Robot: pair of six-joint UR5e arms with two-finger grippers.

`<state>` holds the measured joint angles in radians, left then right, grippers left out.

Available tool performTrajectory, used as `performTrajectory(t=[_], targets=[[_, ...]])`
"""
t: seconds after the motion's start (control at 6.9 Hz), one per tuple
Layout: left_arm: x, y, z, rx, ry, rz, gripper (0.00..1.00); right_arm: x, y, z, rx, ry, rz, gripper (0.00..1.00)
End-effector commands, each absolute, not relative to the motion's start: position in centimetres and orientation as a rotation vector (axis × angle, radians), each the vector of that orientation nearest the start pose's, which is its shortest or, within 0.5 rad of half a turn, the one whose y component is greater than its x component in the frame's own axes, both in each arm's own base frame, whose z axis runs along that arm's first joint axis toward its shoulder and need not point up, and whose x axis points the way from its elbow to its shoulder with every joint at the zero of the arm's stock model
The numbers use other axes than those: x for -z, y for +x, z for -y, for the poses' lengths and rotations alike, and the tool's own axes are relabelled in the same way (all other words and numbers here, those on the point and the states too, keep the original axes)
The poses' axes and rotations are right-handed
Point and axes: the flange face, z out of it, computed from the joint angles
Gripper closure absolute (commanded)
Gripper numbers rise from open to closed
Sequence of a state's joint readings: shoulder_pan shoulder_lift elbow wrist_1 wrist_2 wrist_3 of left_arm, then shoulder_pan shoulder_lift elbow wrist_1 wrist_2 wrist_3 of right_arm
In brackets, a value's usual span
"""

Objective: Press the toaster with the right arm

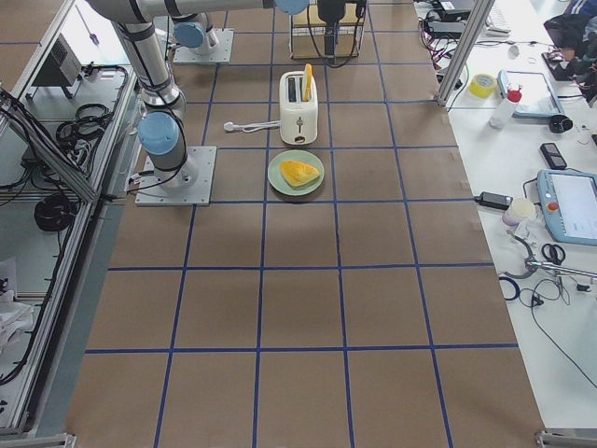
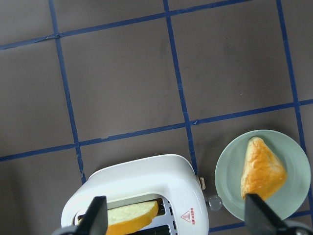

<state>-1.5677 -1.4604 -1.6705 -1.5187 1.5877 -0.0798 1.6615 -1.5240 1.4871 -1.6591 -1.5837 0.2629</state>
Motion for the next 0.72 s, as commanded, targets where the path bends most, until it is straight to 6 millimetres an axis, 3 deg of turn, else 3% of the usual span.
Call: performTrajectory(t=[0.0,0.58], targets=[[-49.60,-13.01,45.15,0.099,-0.130,-3.121,0.00,-51.29,17.87,50.91,0.191,0.270,-3.116,0.00],[-49.60,-13.02,45.15,0.099,-0.130,-3.123,0.00,-51.22,17.87,51.00,0.188,0.271,-3.109,0.00]])
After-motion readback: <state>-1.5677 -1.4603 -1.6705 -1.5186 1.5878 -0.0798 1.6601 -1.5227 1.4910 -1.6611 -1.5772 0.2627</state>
